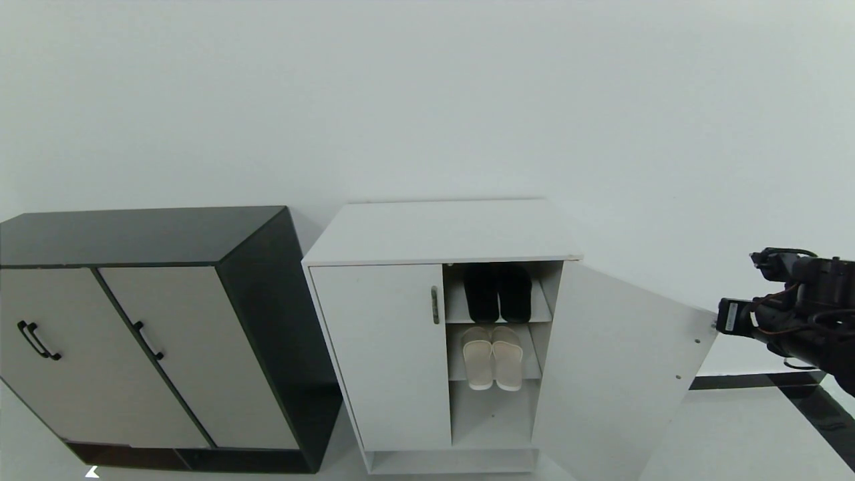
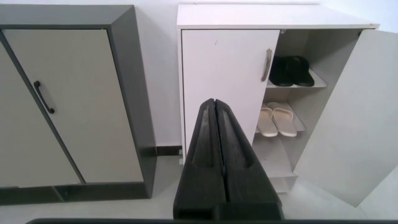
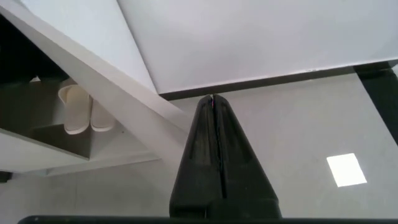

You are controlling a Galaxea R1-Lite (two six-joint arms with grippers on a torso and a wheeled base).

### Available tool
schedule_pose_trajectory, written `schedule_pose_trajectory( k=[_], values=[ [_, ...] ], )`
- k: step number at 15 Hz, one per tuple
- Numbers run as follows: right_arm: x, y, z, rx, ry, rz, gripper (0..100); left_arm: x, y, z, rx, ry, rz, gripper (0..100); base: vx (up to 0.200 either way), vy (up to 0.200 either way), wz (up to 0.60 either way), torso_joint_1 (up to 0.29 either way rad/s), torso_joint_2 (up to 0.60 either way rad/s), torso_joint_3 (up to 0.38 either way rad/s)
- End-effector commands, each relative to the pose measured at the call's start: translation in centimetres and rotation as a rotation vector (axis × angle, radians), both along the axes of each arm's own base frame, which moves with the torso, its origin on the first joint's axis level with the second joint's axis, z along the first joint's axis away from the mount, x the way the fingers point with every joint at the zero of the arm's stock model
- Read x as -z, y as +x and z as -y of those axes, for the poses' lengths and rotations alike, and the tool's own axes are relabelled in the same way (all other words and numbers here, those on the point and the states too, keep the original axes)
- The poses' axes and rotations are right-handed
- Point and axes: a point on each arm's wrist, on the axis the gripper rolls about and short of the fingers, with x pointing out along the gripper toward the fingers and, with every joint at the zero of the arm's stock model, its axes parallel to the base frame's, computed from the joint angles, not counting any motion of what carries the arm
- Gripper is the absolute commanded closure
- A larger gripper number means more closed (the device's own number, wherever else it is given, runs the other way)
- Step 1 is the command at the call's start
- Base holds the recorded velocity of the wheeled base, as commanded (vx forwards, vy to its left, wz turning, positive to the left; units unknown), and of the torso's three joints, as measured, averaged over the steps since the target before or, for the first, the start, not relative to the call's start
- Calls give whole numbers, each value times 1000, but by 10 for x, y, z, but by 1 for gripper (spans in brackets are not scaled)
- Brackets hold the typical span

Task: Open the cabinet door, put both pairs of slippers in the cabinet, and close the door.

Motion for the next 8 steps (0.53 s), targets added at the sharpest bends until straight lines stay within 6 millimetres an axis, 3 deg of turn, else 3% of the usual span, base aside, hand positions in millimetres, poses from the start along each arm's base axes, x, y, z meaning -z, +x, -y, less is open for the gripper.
schedule_pose_trajectory(
  k=[1,8],
  values=[
    [7,3,2,4,2,-17,100,0,0,0,-1,-1,0,100,0,0,0,0,0,0],
    [12,2,0,-7,-17,-33,100,0,0,0,-1,-1,0,100,0,0,0,0,0,0]
  ],
)
